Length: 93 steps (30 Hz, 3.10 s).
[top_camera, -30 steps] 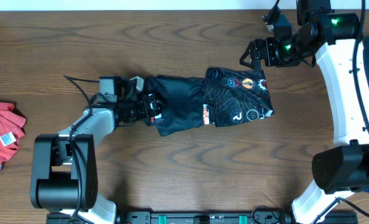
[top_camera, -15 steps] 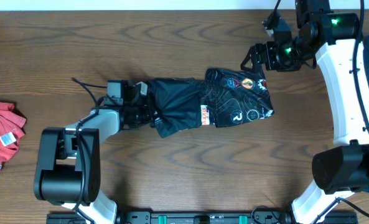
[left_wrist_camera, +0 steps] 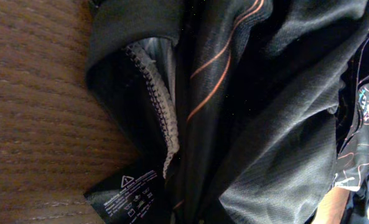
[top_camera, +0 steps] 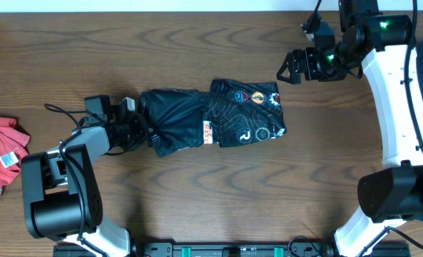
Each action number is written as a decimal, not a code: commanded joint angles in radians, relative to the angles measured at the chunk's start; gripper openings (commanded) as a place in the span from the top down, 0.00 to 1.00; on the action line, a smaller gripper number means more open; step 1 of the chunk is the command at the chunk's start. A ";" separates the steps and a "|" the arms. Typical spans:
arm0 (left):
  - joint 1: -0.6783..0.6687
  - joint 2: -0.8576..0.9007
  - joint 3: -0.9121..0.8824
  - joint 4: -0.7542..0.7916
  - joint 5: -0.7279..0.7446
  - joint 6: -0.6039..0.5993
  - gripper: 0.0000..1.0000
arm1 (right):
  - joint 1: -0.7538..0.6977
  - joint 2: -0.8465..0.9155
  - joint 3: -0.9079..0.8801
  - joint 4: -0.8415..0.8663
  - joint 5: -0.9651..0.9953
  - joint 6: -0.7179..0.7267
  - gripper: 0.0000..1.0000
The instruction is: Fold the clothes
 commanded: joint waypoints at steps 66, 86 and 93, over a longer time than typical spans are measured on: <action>-0.552 -0.068 0.402 -0.048 -0.196 -0.088 0.94 | -0.034 -0.002 -0.094 -0.043 0.246 0.156 0.12; -0.640 -0.068 0.434 -0.072 -0.200 -0.040 0.94 | -0.047 -0.001 -0.476 0.165 0.246 0.254 0.16; -0.691 -0.059 0.435 -0.070 -0.236 -0.031 0.94 | -0.050 -0.001 -0.476 0.171 0.268 0.291 0.18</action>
